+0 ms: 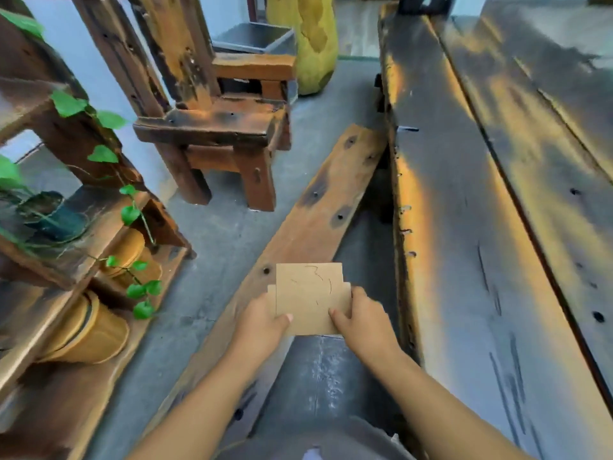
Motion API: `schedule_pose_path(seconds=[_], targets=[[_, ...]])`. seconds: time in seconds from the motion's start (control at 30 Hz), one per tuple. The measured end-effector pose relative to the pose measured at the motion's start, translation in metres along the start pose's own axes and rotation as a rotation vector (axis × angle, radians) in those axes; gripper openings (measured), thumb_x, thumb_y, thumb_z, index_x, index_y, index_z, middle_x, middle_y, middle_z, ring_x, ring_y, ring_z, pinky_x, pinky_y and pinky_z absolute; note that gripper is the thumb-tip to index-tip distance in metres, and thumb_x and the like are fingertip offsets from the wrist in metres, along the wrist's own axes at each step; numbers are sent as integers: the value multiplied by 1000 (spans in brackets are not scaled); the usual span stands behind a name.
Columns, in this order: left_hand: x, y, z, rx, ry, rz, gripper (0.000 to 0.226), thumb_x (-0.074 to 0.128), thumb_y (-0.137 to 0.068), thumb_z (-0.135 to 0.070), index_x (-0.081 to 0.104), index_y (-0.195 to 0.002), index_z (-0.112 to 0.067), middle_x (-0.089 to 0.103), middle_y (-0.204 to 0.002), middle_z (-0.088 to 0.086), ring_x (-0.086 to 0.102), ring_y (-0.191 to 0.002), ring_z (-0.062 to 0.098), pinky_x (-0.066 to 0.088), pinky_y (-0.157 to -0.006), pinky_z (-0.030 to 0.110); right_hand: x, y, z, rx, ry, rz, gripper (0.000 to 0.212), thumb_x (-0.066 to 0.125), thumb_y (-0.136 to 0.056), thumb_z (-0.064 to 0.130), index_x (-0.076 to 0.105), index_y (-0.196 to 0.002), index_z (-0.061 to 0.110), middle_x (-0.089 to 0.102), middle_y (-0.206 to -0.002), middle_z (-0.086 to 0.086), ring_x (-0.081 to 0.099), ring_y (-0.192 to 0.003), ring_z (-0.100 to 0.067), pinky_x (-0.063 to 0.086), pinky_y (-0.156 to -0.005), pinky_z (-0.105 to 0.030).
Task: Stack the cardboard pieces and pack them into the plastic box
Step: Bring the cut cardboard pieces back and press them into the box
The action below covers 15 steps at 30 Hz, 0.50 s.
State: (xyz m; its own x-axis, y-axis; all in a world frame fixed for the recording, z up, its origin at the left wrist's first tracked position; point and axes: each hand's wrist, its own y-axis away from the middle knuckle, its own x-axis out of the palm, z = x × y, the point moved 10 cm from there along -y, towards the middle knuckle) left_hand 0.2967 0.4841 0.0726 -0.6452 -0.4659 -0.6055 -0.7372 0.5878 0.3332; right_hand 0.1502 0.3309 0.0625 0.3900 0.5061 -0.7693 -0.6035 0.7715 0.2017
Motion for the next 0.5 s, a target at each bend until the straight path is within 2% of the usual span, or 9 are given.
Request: schedule_pose_path(seconds=[0.07,0.13,0.2,0.3,0.4,0.5], targets=[[26,-4,-24,33,-17,58,31,67,-84,-14,66,-115,-10,71,-115,7,65,-107,23,51,-92,32,-22,4,-31,78,-28,-40,37,62,-87,42,56,-107,12,70,-104,-11,65,-95,-32,49,-72,-36],[59,-6,-53,102,-47,142,33,65,-86,-14,64,-118,-9,69,-118,9,64,-111,26,50,-98,42,-48,12,-65,159,-37,-105,35,62,-86,43,57,-101,12,70,-101,-9,65,-92,-30,44,-67,-32],[92,-5,-82,175,-88,217,32,64,-86,-14,64,-118,-9,70,-116,9,65,-109,27,51,-97,43,-73,25,-96,232,-39,-183,34,62,-87,43,56,-101,13,69,-100,-9,64,-91,-30,39,-64,-31],[138,1,-117,270,-165,338,30,65,-86,-16,67,-116,-12,72,-111,8,67,-103,25,54,-92,44,-101,51,-136,360,-68,-285,33,60,-87,43,55,-103,15,68,-97,-6,64,-88,-28,45,-66,-34],[178,5,-137,315,-190,451,26,66,-85,-18,68,-111,-17,73,-107,3,67,-97,21,55,-87,38,-116,78,-170,484,-92,-354,31,59,-87,44,55,-103,18,66,-92,1,64,-85,-22,45,-64,-34],[219,10,-152,349,-222,573,29,66,-84,-22,65,-113,-24,71,-107,-5,65,-95,14,49,-71,24,-124,109,-203,639,-138,-422,34,60,-86,45,55,-107,19,62,-86,7,60,-77,-13,38,-57,-27]])
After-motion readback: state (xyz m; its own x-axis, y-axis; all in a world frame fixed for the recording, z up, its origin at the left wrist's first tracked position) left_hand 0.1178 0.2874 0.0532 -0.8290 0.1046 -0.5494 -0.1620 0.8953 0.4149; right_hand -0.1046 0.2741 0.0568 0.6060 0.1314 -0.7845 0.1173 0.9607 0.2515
